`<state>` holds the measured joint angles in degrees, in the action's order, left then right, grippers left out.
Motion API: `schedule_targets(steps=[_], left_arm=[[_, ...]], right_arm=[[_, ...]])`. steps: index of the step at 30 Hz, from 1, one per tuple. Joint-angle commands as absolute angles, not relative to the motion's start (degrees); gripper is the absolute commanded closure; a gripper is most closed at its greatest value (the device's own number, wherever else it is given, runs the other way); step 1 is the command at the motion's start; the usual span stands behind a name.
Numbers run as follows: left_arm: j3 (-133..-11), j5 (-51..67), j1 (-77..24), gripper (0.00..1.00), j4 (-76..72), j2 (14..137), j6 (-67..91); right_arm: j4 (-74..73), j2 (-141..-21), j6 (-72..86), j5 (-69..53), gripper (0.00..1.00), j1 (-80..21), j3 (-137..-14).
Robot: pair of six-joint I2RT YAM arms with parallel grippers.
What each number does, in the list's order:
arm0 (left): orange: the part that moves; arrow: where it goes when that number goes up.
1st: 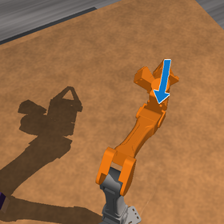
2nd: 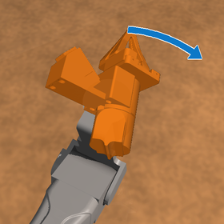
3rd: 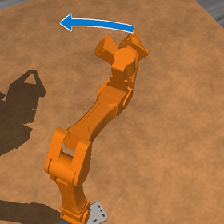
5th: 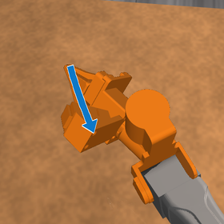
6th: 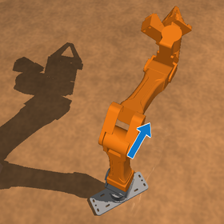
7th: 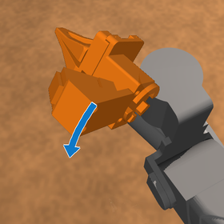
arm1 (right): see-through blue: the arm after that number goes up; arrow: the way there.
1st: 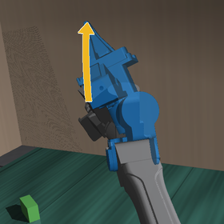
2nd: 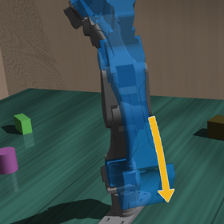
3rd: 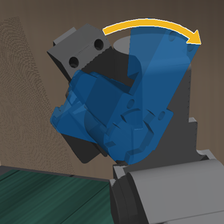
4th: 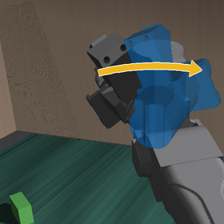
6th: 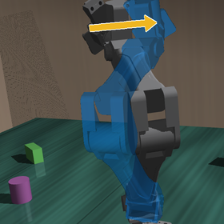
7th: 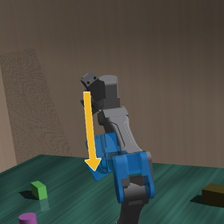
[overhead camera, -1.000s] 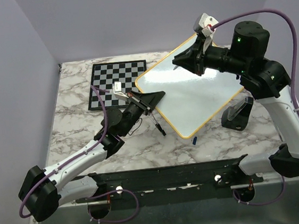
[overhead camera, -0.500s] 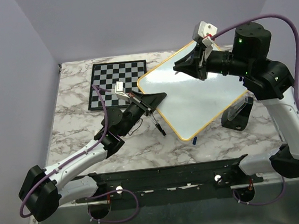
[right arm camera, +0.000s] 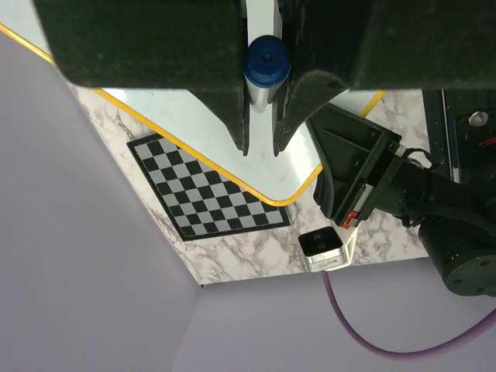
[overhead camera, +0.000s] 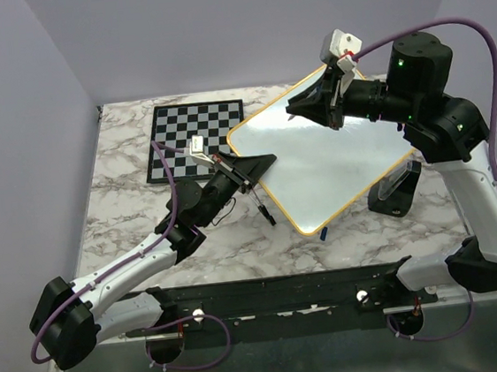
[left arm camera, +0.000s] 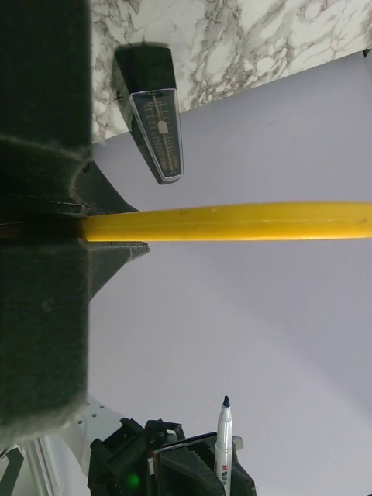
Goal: Write a sentence on the whiteboard
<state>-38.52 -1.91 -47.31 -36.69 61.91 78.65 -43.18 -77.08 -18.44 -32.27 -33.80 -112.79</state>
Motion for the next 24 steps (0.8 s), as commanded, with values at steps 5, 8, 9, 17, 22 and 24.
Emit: schedule_targets(steps=[5, 8, 9, 17, 22, 24], left_arm=[[-39.6, -2.1, -47.3, 1.00, -47.6, 59.1, 81.3], [-39.7, -2.1, -47.2, 1.00, -47.5, 59.2, 81.2], [-39.6, -2.1, -47.2, 1.00, -47.4, 59.2, 81.2], [-39.6, -2.5, -47.3, 1.00, -47.1, 59.1, 81.4], [-39.6, -2.5, -47.3, 1.00, -46.9, 58.9, 81.4], [-39.6, -2.3, -47.2, 1.00, -47.1, 59.0, 81.3]], right_arm=[[-43.5, -77.2, -17.8, -32.4, 1.00, -33.9, -113.9], [-43.6, -77.2, -18.0, -32.5, 0.99, -33.8, -113.7], [-43.6, -77.1, -18.0, -32.5, 1.00, -33.8, -113.6], [-43.8, -77.3, -18.5, -32.7, 0.99, -33.8, -113.6], [-44.1, -77.3, -18.8, -33.3, 0.99, -33.8, -113.6], [-44.2, -77.3, -19.0, -33.5, 1.00, -33.8, -113.6]])
